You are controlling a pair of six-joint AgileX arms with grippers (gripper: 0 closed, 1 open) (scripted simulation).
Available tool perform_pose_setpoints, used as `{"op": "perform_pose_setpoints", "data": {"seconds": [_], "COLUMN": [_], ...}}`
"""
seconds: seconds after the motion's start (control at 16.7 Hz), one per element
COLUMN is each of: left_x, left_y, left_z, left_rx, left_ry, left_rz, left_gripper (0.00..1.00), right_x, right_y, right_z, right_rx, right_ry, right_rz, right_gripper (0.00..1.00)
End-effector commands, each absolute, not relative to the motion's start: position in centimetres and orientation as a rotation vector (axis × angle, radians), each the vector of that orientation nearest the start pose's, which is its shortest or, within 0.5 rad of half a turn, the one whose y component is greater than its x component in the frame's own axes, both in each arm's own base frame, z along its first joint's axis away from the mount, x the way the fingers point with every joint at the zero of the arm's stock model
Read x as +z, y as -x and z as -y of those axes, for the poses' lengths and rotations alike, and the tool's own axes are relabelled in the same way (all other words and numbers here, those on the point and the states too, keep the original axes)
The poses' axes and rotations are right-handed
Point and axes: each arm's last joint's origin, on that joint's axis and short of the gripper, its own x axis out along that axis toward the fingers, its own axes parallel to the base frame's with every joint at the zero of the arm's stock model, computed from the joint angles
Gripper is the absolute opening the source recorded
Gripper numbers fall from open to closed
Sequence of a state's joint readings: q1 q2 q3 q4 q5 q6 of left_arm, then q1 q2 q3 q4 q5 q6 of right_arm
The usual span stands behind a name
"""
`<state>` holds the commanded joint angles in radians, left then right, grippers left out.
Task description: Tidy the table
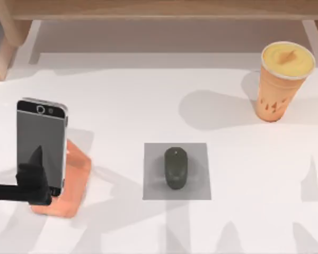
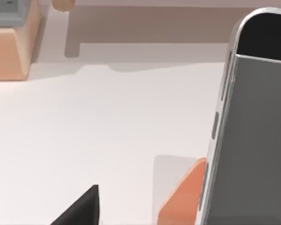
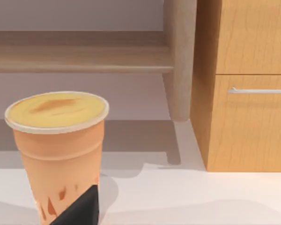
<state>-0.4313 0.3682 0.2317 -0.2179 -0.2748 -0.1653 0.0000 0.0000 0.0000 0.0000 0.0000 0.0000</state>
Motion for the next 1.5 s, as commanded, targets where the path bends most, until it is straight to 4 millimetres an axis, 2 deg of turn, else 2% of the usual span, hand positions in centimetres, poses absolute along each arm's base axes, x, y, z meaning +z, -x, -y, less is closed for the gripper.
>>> {"op": "perform_pose_setpoints", "data": {"seconds": [0.84,1.26,1.5], "left_x": [16.2,16.0,16.0], "left_y": [-10.6,-10.6,-10.6], "left_z": [0.4,0.1,0.1], "left_rx": [-0.010,0.000,0.000], "left_ry": [0.014,0.000,0.000], "left_rz": [-0.026,0.000,0.000], "left_gripper": [1.00,1.00,1.00], "right_x": [16.0,16.0,15.5], "right_y": [-10.6,-10.6,-11.2], "right_z": [0.1,0.1,-0.2], "right_rx": [0.000,0.000,-0.019], "right_ry": [0.000,0.000,-0.005], "right_rz": [0.000,0.000,-0.020], "right_gripper": [1.00,1.00,1.00]}}
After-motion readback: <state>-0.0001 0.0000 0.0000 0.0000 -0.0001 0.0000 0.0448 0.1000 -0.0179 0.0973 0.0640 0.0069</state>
